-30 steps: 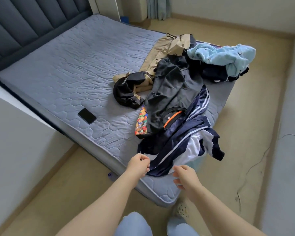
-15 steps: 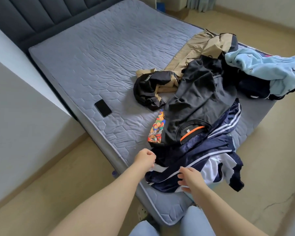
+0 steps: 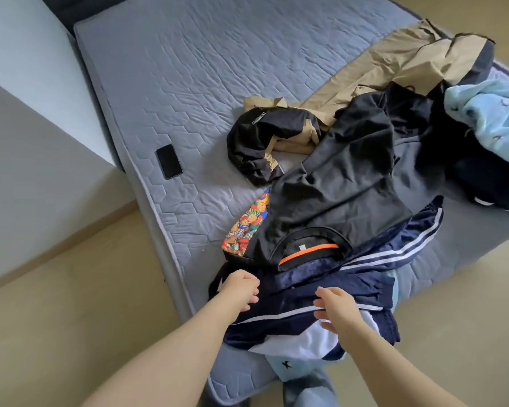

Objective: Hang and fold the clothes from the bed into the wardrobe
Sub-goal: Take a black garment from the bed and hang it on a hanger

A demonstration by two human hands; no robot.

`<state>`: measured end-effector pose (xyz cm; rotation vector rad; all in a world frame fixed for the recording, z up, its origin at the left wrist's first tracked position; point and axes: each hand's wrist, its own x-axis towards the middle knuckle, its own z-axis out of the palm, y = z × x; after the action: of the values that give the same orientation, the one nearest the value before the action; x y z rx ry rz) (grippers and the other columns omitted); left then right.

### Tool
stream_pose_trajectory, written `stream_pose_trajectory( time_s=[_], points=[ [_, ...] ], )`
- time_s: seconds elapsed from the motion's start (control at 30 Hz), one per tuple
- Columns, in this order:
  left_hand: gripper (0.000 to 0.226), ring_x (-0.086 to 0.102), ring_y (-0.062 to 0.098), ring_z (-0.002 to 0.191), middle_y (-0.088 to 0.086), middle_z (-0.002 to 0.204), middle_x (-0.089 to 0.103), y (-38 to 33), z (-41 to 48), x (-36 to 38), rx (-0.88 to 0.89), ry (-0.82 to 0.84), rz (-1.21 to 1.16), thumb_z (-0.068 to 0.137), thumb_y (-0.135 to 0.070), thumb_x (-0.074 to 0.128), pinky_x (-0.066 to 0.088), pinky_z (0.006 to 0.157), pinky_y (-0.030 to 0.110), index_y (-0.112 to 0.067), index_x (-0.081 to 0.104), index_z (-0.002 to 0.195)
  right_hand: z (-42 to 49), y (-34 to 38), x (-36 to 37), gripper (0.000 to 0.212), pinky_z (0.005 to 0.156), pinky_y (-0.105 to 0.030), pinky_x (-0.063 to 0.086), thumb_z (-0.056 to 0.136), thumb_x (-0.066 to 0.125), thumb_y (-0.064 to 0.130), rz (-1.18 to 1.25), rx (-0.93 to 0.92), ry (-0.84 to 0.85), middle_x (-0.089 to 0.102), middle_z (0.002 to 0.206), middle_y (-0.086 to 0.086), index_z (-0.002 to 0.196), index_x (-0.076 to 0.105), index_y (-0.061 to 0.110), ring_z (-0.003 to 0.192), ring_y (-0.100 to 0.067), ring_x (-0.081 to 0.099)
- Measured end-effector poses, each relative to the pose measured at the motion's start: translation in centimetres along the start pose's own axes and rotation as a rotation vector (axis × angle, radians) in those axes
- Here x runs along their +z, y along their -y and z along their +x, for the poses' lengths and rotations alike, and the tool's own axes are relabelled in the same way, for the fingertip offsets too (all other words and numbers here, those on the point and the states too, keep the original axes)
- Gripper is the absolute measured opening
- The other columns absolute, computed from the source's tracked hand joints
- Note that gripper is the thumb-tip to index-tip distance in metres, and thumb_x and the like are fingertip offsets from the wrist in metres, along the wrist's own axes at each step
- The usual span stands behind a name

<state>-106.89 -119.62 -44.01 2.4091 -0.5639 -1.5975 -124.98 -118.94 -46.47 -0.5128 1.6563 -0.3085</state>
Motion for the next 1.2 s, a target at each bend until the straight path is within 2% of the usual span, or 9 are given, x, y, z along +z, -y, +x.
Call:
stream_pose_trajectory(
  time_s=[0.27,0.43,0.53,0.67,0.73,0.8,0.9,1.07,1.2],
  points=[
    [0.011,0.056,0.013,0.071,0.001,0.085,0.056,-3.1,5.0,5.7,-0.152,-0.020,-0.074,0.093,-0.015,0.045,0.046,0.062,0.024,-0.014,0.055,0.093,8.7,1.8,-3.8,0.013,0.056,-0.026,0.036,0.095,0.047,0.018,0.026,0.087,0.014,0.050,0.076,-0.004,0.087,0.051,0.008,0.061,-0.018,0.045],
    [0.022,0.051,0.022,0.096,0.005,0.100,0.048,-4.7,8.1,7.9,-0.287,-0.059,-0.327,0.095,-0.014,0.046,0.045,0.079,0.033,-0.009,0.052,0.116,12.9,3.2,-4.3,0.020,0.066,-0.030,0.045,0.094,0.047,0.017,0.085,0.098,-0.016,0.045,0.074,-0.002,0.104,0.057,0.003,0.069,-0.026,0.051],
    [0.035,0.045,0.026,0.115,0.007,0.124,0.048,-5.3,9.3,8.7,-0.347,-0.035,-0.460,0.094,-0.019,0.049,0.040,0.087,0.034,-0.015,0.047,0.129,14.8,3.5,-4.5,0.024,0.076,-0.033,0.044,0.093,0.047,0.018,0.085,0.046,-0.042,0.050,0.084,0.001,0.114,0.059,0.013,0.075,-0.018,0.049],
    [0.049,0.034,0.027,0.132,0.007,0.149,0.028,-5.6,10.5,9.1,-0.404,0.000,-0.580,0.091,-0.025,0.056,0.036,0.098,0.037,-0.026,0.040,0.137,16.5,3.8,-4.6,0.033,0.082,-0.037,0.046,0.092,0.050,0.019,0.088,0.039,-0.092,0.049,0.123,-0.006,0.125,0.054,0.023,0.092,-0.018,0.048],
    [0.055,0.032,0.026,0.134,0.006,0.151,0.026,-5.3,11.0,9.1,-0.405,0.033,-0.627,0.090,-0.022,0.058,0.034,0.102,0.038,-0.029,0.035,0.140,16.9,4.0,-4.7,0.036,0.079,-0.042,0.047,0.093,0.050,0.019,0.139,0.065,-0.077,0.051,0.114,-0.005,0.129,0.052,0.021,0.085,-0.017,0.048],
    [0.060,0.036,0.022,0.133,0.006,0.148,0.034,-4.8,11.5,9.1,-0.378,0.023,-0.689,0.090,-0.015,0.059,0.033,0.104,0.036,-0.025,0.032,0.142,17.2,3.8,-4.9,0.039,0.091,-0.046,0.046,0.093,0.051,0.018,0.129,0.050,-0.088,0.054,0.103,-0.004,0.132,0.050,0.017,0.080,-0.017,0.050],
    [0.052,0.048,0.021,0.124,0.011,0.135,0.051,-3.9,11.8,8.7,-0.303,-0.057,-0.850,0.089,-0.002,0.057,0.038,0.100,0.033,-0.014,0.042,0.137,17.0,3.3,-4.9,0.041,0.102,-0.043,0.042,0.090,0.054,0.018,0.100,-0.005,-0.140,0.057,0.121,-0.008,0.132,0.051,0.015,0.108,-0.025,0.053],
    [0.039,0.062,0.015,0.088,0.006,0.099,0.064,-3.7,10.9,7.0,-0.133,-0.235,-0.686,0.074,0.001,0.074,0.048,0.077,0.022,-0.013,0.063,0.109,15.5,4.6,-5.0,0.029,0.092,-0.040,0.048,0.085,0.057,0.012,0.084,-0.099,-0.260,0.065,0.100,-0.005,0.112,0.065,0.015,0.095,-0.023,0.061],
    [0.034,0.062,0.026,0.094,0.009,0.101,0.063,-3.7,9.3,5.2,-0.041,-0.302,-0.465,0.067,-0.005,0.079,0.051,0.089,0.037,-0.019,0.062,0.094,13.1,6.0,-5.4,0.018,0.073,-0.029,0.045,0.081,0.058,0.012,0.056,-0.171,-0.344,0.066,0.083,0.000,0.092,0.068,0.023,0.083,-0.022,0.063]
  ],
)
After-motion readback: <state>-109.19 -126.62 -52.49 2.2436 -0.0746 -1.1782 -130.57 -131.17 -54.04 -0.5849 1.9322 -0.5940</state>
